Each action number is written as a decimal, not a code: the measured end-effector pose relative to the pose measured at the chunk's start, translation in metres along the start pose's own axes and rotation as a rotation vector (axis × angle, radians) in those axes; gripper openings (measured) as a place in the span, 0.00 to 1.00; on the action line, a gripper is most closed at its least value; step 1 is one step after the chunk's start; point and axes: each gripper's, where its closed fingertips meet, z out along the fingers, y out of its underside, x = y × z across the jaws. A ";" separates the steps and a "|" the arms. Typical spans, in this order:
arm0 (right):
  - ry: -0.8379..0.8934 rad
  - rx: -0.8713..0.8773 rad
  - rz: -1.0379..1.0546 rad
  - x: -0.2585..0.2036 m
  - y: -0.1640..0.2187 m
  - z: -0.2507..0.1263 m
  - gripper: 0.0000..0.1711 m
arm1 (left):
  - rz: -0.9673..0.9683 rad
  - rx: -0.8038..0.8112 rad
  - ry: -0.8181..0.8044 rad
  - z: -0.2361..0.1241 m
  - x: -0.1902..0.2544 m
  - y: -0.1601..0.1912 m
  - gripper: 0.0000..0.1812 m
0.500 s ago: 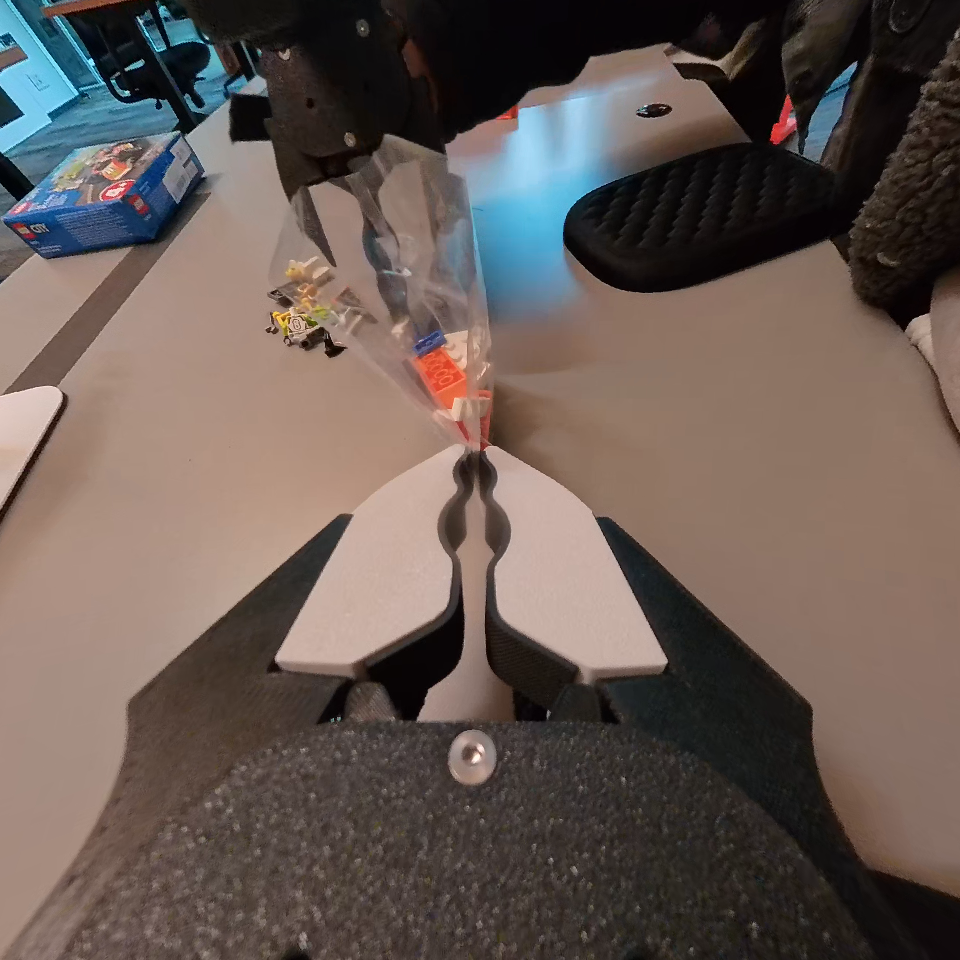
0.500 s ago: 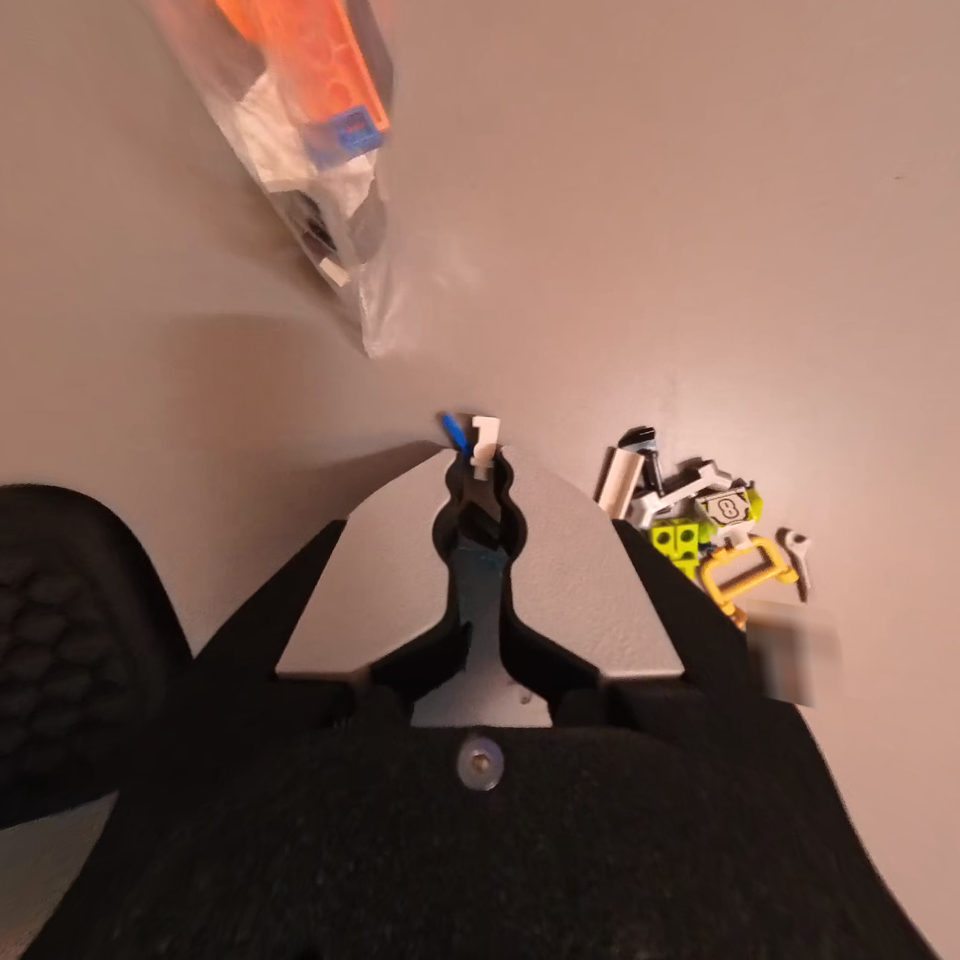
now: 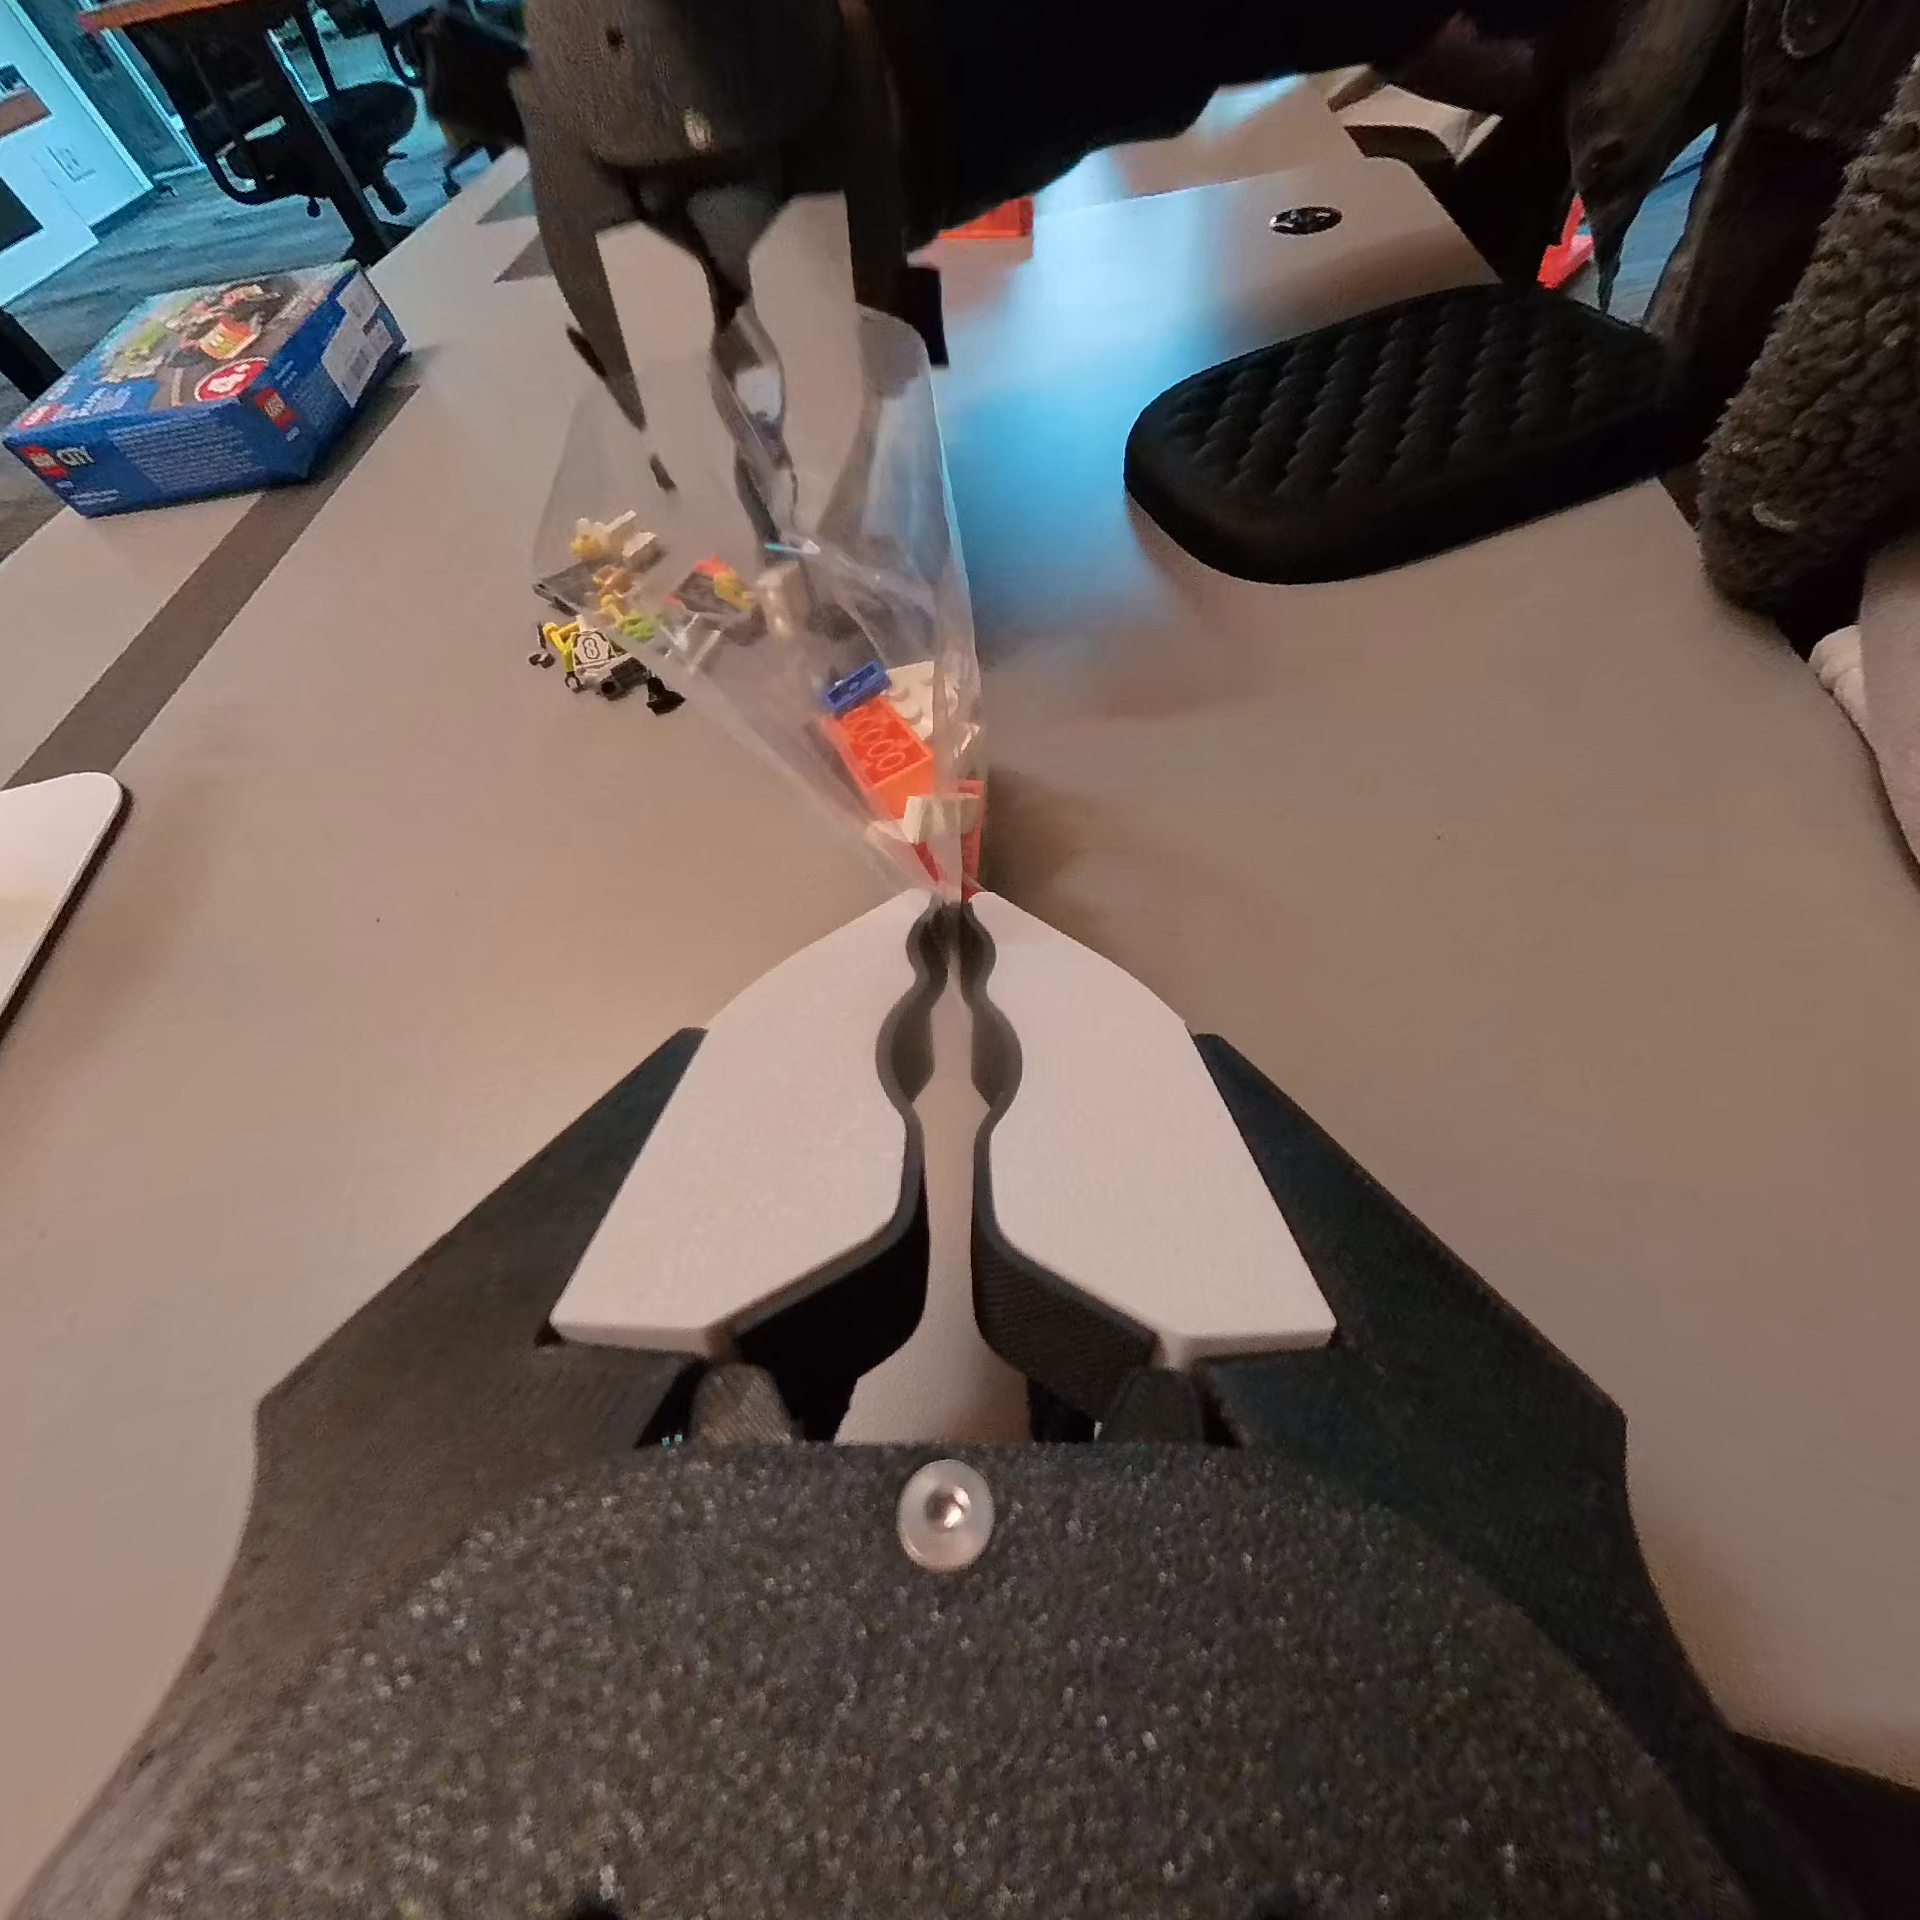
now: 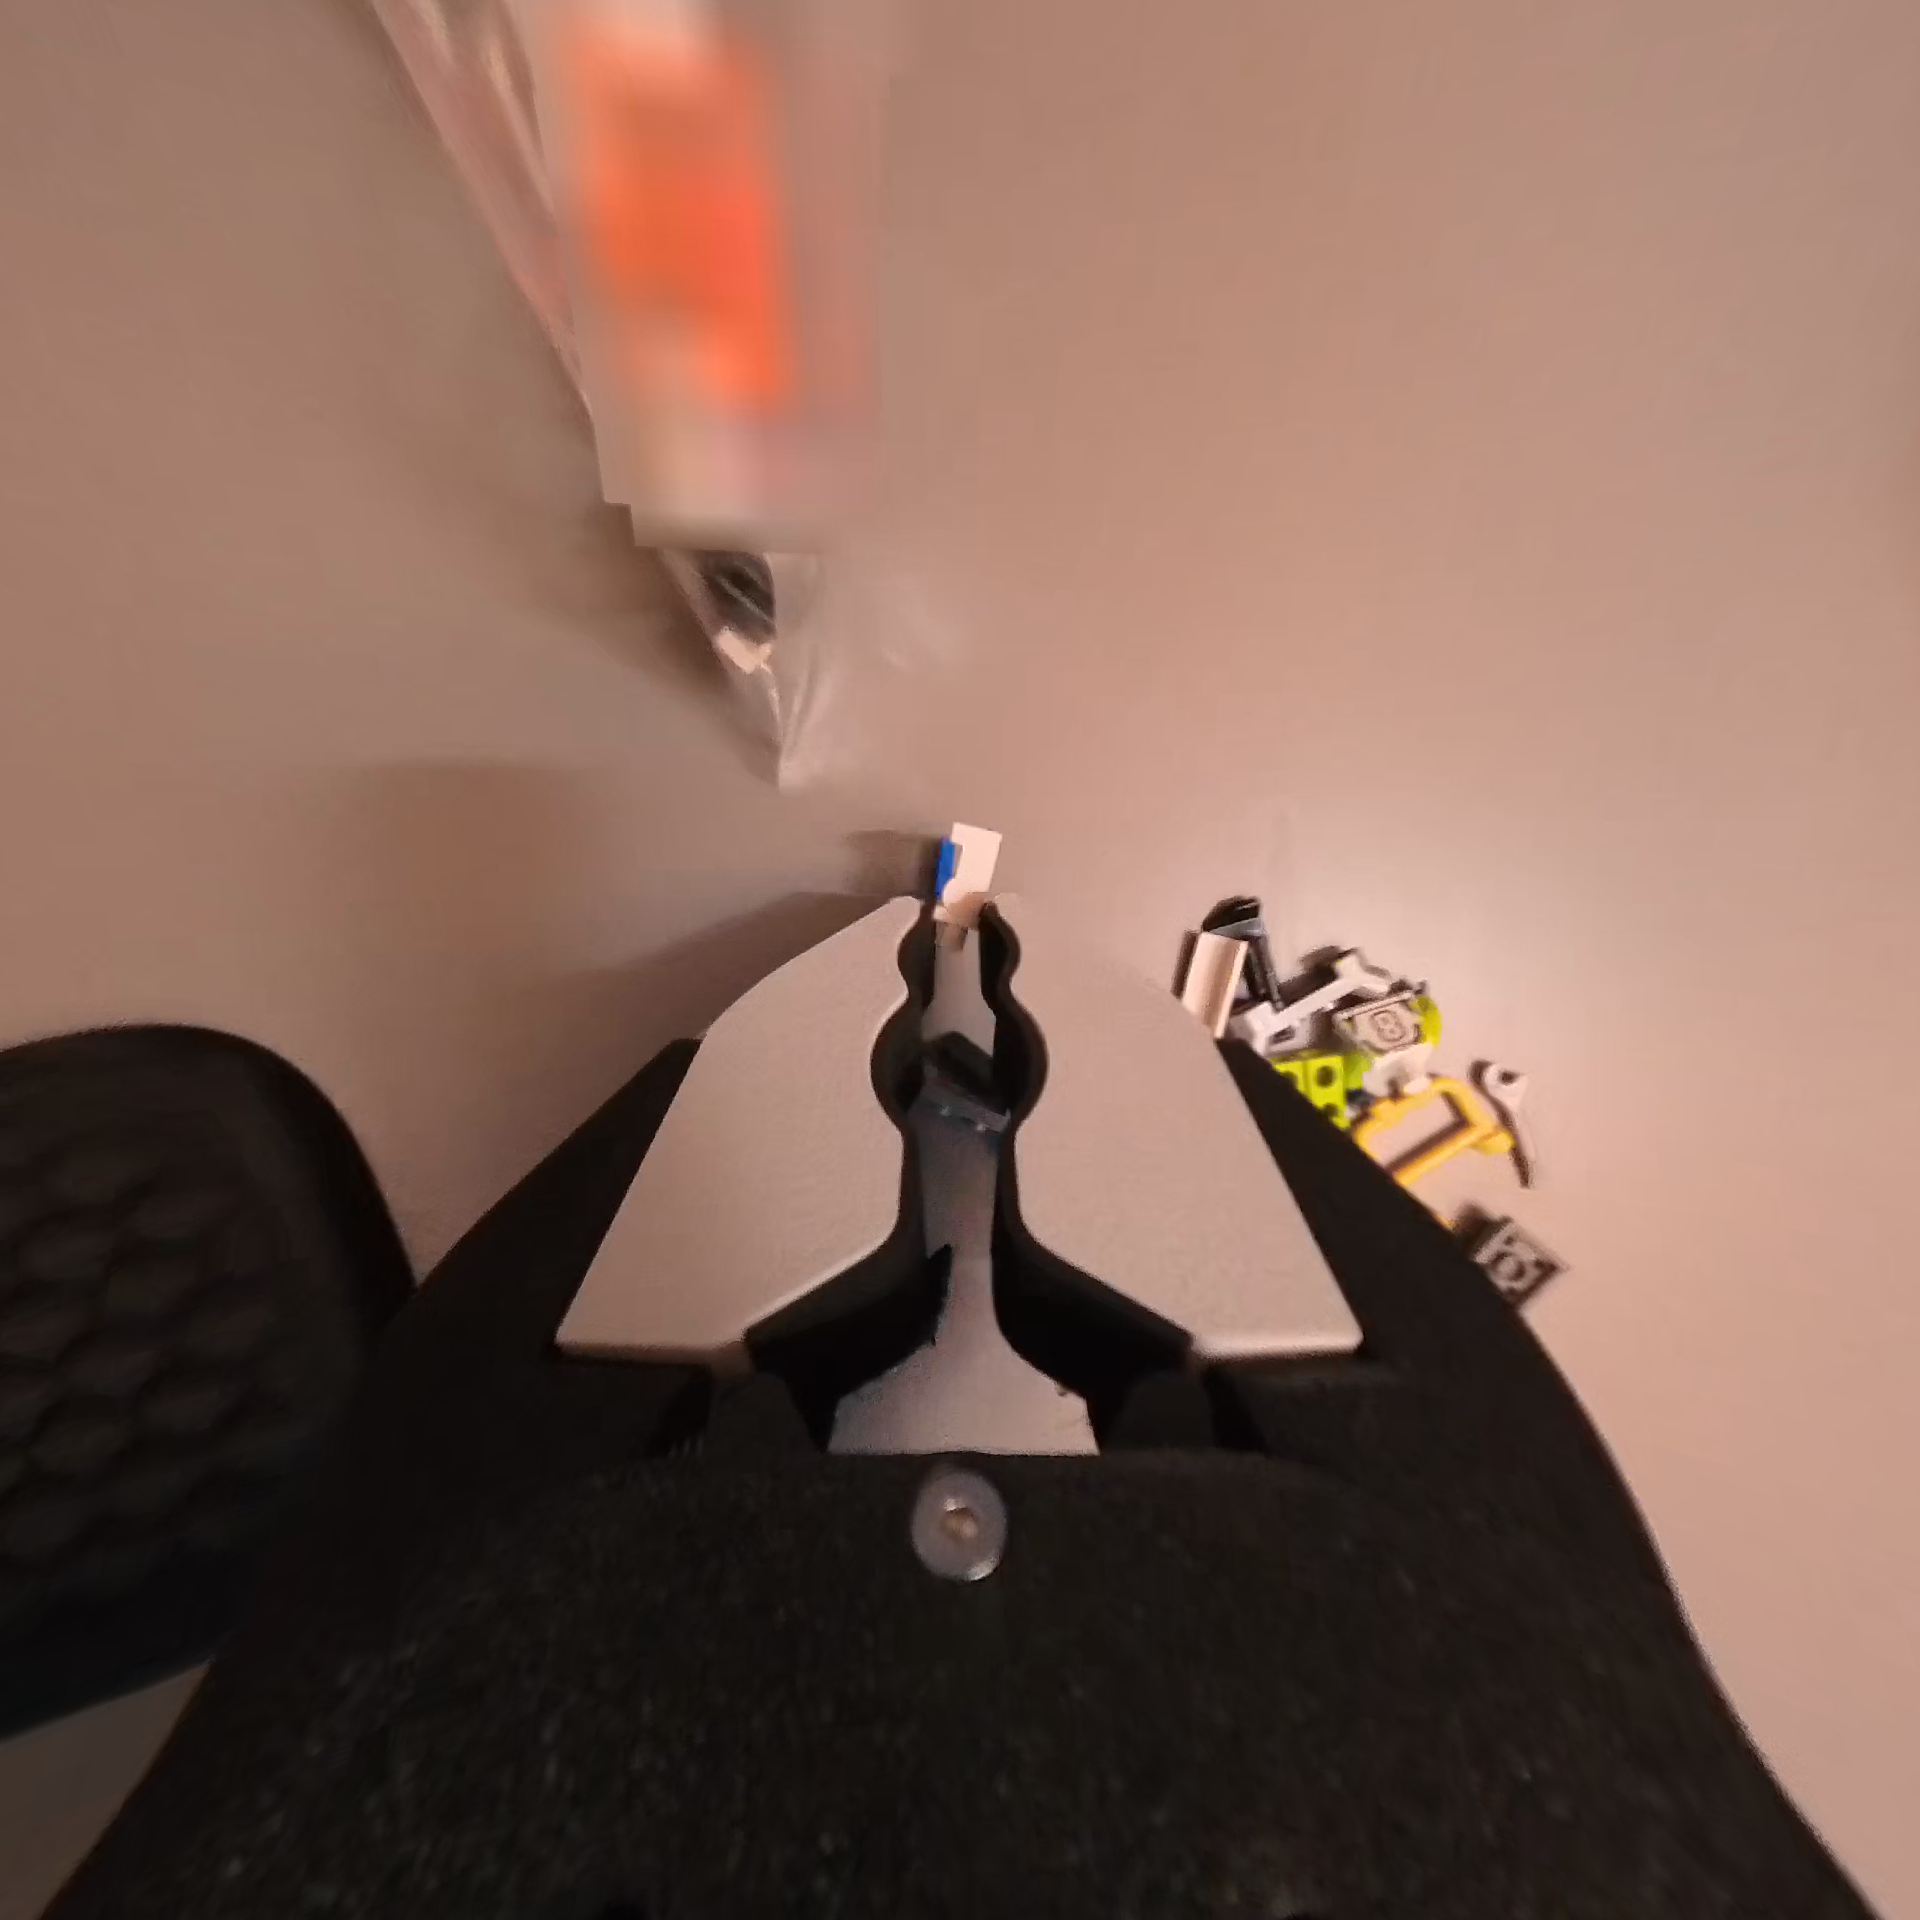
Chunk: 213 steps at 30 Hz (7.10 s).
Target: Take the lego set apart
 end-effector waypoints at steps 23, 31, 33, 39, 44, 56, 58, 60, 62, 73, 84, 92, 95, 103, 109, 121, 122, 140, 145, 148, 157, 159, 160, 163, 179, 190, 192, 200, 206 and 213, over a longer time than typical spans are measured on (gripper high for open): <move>0.089 0.179 -0.018 0.011 -0.061 -0.047 0.13 | 0.020 -0.004 -0.005 0.000 0.000 0.000 0.01; 0.007 -0.021 0.069 0.000 0.005 0.027 0.03 | 0.017 -0.004 -0.008 0.001 -0.001 0.001 0.01; 0.011 -0.037 0.064 0.002 0.005 0.025 0.01 | 0.015 -0.004 -0.007 0.001 -0.001 0.001 0.01; 0.074 0.225 -0.044 0.004 -0.075 -0.036 0.02 | 0.017 -0.004 -0.007 0.001 -0.001 0.001 0.01; 0.034 0.280 -0.176 -0.016 -0.126 -0.048 0.02 | 0.027 -0.007 -0.015 0.001 -0.002 0.001 0.01; 0.040 0.413 -0.071 -0.018 -0.116 -0.070 0.10 | 0.029 -0.002 -0.016 0.000 -0.003 0.001 0.01; 0.040 0.424 -0.071 -0.021 -0.117 -0.069 0.10 | 0.028 -0.004 -0.015 0.001 -0.003 0.002 0.01; 0.030 0.421 -0.086 -0.025 -0.120 -0.065 0.11 | 0.028 -0.007 -0.016 0.001 -0.003 0.002 0.01; 0.038 0.401 -0.110 -0.025 -0.121 -0.061 0.12 | 0.030 -0.010 -0.020 0.001 -0.003 0.003 0.01; 0.203 0.091 0.011 0.053 -0.035 -0.034 0.12 | 0.031 -0.007 -0.019 0.000 -0.003 0.002 0.01; 0.183 0.014 0.201 0.120 0.005 0.008 0.16 | 0.011 -0.003 -0.015 0.000 -0.004 0.003 0.01; 0.096 -0.023 0.200 0.127 0.005 0.028 0.15 | 0.003 0.002 -0.008 0.000 -0.004 0.002 0.01; 0.091 -0.018 0.206 0.127 0.006 0.030 0.09 | 0.001 0.002 -0.007 0.000 -0.003 0.002 0.01; -0.009 0.252 0.037 0.066 -0.077 -0.021 0.09 | 0.003 0.002 -0.008 0.000 -0.002 0.002 0.01; -0.164 0.327 -0.186 -0.016 -0.140 -0.048 0.09 | 0.009 -0.002 -0.011 0.000 -0.002 0.001 0.01; -0.090 0.297 -0.152 -0.017 -0.128 -0.055 0.14 | 0.026 -0.008 -0.018 0.000 -0.001 0.001 0.01; -0.054 0.288 -0.123 -0.008 -0.118 -0.060 0.14 | 0.027 -0.008 -0.018 0.000 -0.001 0.001 0.01; -0.003 -0.201 -0.153 -0.001 0.044 -0.005 0.12 | 0.019 -0.008 -0.020 0.001 -0.003 0.003 0.01; -0.059 -0.244 -0.188 -0.005 0.044 0.001 0.08 | 0.015 -0.007 -0.017 0.000 -0.003 0.004 0.01; -0.047 -0.236 -0.182 -0.005 0.043 0.002 0.05 | 0.017 -0.007 -0.016 0.000 -0.003 0.004 0.01; 0.018 0.084 -0.225 -0.015 -0.065 -0.051 0.04 | 0.024 -0.009 -0.016 0.001 -0.003 0.004 0.01; 0.034 0.186 -0.273 -0.020 -0.105 -0.065 0.04 | 0.027 -0.011 -0.016 0.001 -0.002 0.004 0.01; 0.038 0.212 -0.294 -0.022 -0.120 -0.066 0.04 | 0.030 -0.012 -0.017 0.001 -0.003 0.004 0.01; 0.026 0.217 -0.341 -0.028 -0.142 -0.055 0.05 | 0.035 -0.013 -0.020 0.000 -0.003 0.003 0.01; 0.059 -0.040 -0.073 0.017 -0.021 -0.021 0.14 | 0.039 -0.015 -0.017 0.002 -0.002 0.004 0.01; 0.021 -0.120 -0.002 0.024 0.022 0.014 0.12 | 0.034 -0.013 -0.016 0.002 -0.004 0.004 0.01; 0.014 -0.131 0.010 0.025 0.025 0.015 0.09 | 0.034 -0.013 -0.017 0.002 -0.004 0.004 0.01; 0.019 0.188 -0.073 0.007 -0.071 -0.032 0.09 | 0.036 -0.014 -0.017 0.003 -0.004 0.004 0.01; -0.042 0.331 -0.160 -0.020 -0.129 -0.049 0.09 | 0.044 -0.018 -0.020 0.003 -0.004 0.004 0.01; -0.043 0.365 -0.136 -0.023 -0.131 -0.050 0.13 | 0.047 -0.017 -0.019 0.004 -0.004 0.004 0.01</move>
